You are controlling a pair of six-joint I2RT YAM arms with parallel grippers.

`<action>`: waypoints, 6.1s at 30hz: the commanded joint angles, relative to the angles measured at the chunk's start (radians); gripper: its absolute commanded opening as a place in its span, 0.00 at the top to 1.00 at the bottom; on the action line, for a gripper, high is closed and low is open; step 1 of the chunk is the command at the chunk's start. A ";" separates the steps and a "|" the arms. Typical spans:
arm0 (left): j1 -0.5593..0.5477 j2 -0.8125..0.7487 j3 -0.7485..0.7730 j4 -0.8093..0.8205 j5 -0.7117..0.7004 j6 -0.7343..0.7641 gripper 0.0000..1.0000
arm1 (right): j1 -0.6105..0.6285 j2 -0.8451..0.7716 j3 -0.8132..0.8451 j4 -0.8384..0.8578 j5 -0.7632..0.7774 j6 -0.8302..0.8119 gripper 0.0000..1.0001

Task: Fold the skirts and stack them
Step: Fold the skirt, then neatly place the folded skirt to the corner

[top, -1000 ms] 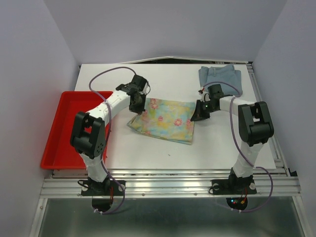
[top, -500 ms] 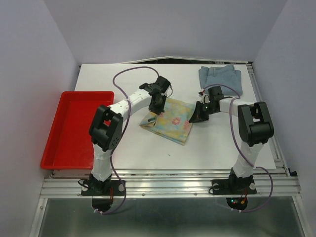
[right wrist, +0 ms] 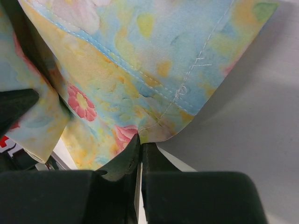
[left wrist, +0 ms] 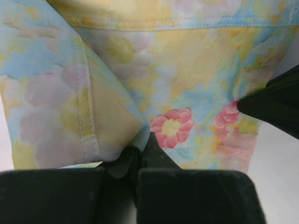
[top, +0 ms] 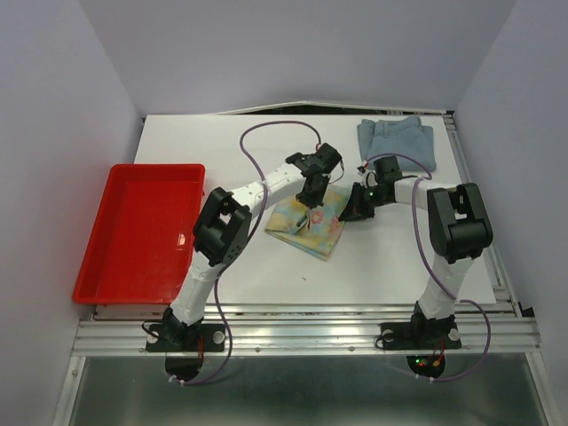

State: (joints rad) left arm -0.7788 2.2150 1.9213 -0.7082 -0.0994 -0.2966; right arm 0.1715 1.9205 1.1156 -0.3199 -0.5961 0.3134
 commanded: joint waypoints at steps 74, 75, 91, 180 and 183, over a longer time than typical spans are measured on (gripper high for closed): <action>0.177 -0.238 -0.200 0.163 0.716 0.206 0.69 | 0.008 -0.055 -0.050 0.018 0.048 -0.048 0.99; 0.184 -0.253 -0.238 0.230 0.731 0.185 0.79 | 0.008 -0.070 -0.050 0.016 0.051 -0.050 0.99; 0.230 -0.152 -0.666 0.800 0.911 -0.193 0.87 | 0.008 -0.142 0.157 -0.160 0.273 -0.177 0.49; 0.450 -0.323 -0.809 0.722 0.727 0.066 0.72 | -0.211 -0.296 -0.074 -0.185 0.004 -0.042 0.18; 0.472 -0.444 -0.812 0.722 0.632 0.117 0.65 | -0.211 -0.282 -0.105 -0.075 -0.014 -0.019 0.23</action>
State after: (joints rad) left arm -0.3374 1.9244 1.1099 0.0204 0.6300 -0.2241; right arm -0.0402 1.6276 1.0298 -0.5133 -0.5621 0.2699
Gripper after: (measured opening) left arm 0.331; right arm 0.784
